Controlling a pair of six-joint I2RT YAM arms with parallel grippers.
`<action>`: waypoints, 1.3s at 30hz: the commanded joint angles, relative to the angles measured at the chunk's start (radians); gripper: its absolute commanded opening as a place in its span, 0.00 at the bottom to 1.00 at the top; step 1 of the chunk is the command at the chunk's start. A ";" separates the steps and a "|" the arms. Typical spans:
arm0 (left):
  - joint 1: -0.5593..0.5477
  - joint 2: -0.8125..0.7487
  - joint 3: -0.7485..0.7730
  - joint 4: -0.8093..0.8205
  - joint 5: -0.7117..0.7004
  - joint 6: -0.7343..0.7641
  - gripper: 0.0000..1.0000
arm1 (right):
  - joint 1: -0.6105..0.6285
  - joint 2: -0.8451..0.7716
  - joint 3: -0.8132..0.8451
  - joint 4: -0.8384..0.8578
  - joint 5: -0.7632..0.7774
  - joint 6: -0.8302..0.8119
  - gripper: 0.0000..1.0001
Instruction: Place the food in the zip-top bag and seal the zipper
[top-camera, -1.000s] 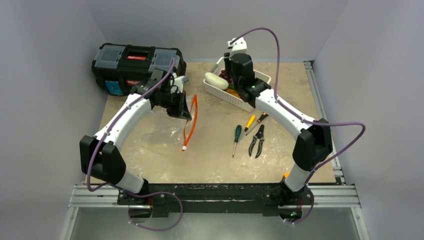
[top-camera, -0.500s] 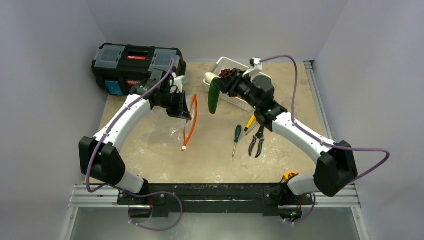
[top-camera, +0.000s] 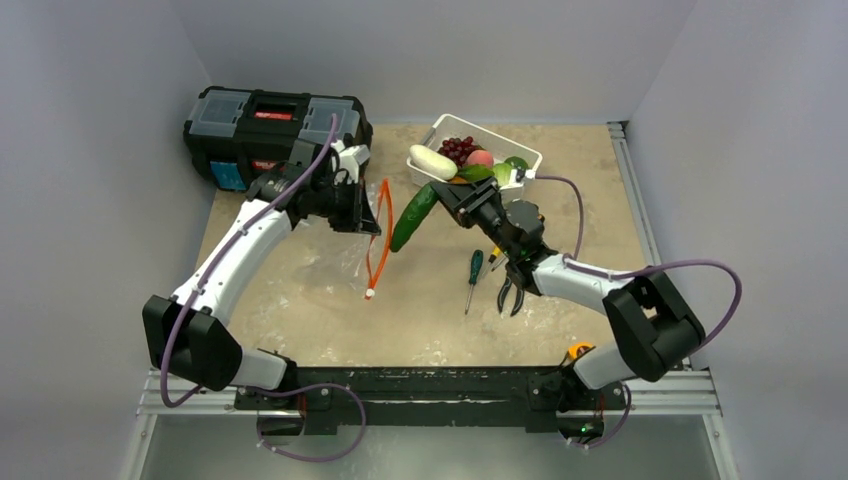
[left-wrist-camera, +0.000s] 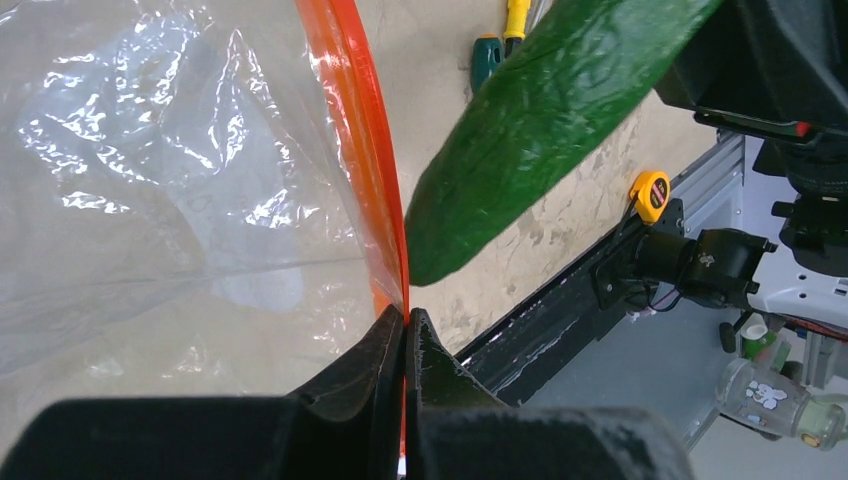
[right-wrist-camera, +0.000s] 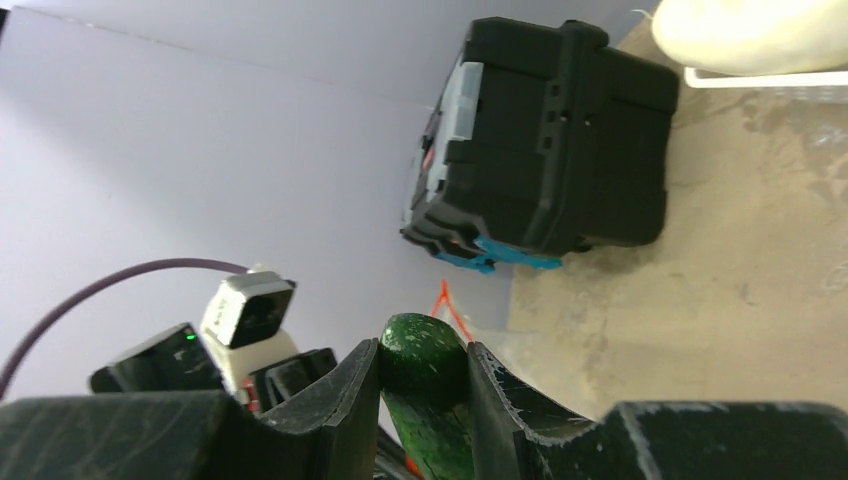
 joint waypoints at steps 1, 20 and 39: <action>0.003 -0.022 -0.012 0.038 -0.007 -0.012 0.00 | 0.003 -0.070 0.020 0.034 0.065 0.060 0.00; 0.004 -0.104 -0.054 0.115 0.007 -0.023 0.00 | 0.118 0.117 0.124 0.099 0.088 0.106 0.00; 0.022 -0.109 -0.075 0.156 0.058 -0.041 0.00 | 0.215 0.188 0.246 -0.125 -0.041 -0.171 0.00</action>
